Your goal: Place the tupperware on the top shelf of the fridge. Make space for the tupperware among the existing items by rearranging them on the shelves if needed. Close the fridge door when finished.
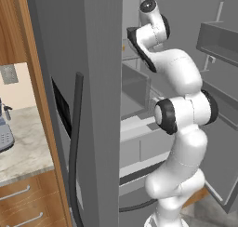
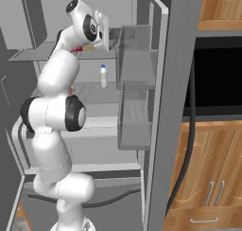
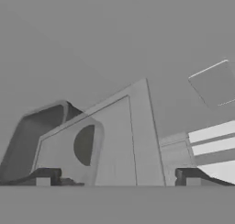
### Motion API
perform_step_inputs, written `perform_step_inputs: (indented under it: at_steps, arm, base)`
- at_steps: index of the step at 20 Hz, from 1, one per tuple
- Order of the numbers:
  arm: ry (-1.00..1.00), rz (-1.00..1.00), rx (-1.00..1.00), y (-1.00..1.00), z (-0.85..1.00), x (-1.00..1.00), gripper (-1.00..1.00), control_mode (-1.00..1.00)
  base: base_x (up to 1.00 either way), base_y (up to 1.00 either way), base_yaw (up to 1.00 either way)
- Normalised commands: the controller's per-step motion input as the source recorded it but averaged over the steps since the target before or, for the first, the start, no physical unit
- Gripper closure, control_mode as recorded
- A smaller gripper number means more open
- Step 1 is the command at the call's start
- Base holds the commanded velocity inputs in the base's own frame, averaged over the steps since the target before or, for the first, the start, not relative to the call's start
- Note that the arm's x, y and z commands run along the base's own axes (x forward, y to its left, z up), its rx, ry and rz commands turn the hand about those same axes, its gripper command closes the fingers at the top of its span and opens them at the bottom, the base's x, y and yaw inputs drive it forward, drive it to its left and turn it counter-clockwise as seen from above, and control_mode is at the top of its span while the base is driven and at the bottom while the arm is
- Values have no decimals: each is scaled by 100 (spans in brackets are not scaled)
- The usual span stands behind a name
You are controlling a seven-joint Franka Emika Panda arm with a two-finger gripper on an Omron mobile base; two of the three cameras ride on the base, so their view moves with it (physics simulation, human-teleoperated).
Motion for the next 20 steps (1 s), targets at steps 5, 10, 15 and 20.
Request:
perform_step_inputs:
  at_steps: [5, 10, 15, 20]
  arm:
    - [-77, 8, -26, 0, -92, -100, -100, -100]
    - [-17, 7, -4, 0, -3, -100, -100, -100]
    - [13, 38, -5, 13, 18, -100, -100, -100]
    - [38, 50, -29, 43, 3, -100, -100, -100]
  base:
    - [0, 0, 0]
    - [0, 0, 0]
    - [0, 0, 0]
    - [0, 0, 0]
